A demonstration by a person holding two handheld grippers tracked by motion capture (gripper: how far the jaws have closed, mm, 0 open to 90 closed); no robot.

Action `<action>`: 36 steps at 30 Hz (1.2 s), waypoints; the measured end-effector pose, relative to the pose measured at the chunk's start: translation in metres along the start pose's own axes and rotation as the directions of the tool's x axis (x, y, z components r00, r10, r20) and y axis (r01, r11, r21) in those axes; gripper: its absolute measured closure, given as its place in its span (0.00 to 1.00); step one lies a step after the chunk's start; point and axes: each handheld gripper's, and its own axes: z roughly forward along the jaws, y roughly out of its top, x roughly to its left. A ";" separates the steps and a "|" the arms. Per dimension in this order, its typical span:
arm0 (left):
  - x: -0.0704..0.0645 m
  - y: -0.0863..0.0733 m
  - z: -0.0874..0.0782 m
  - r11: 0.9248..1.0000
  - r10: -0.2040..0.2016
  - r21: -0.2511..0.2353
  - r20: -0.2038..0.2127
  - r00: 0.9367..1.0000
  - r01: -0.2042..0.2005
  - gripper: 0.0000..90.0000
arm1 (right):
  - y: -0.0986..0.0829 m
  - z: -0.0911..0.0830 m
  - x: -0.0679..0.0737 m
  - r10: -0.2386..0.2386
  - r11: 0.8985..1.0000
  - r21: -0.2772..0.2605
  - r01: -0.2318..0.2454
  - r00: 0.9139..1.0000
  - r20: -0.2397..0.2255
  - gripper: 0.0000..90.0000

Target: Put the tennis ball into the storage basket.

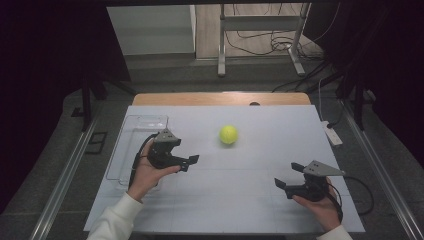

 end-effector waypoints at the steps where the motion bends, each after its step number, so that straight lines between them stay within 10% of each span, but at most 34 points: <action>1: 0.001 0.001 0.001 1.000 0.000 -0.001 0.000 1.000 0.000 0.09 | 0.000 0.000 0.000 0.000 1.000 0.001 0.000 1.000 0.000 0.13; 36: 0.001 0.020 0.028 0.999 0.013 0.031 0.024 1.000 -0.013 0.09 | -0.002 0.000 -0.001 0.000 1.000 0.006 0.000 1.000 0.004 0.13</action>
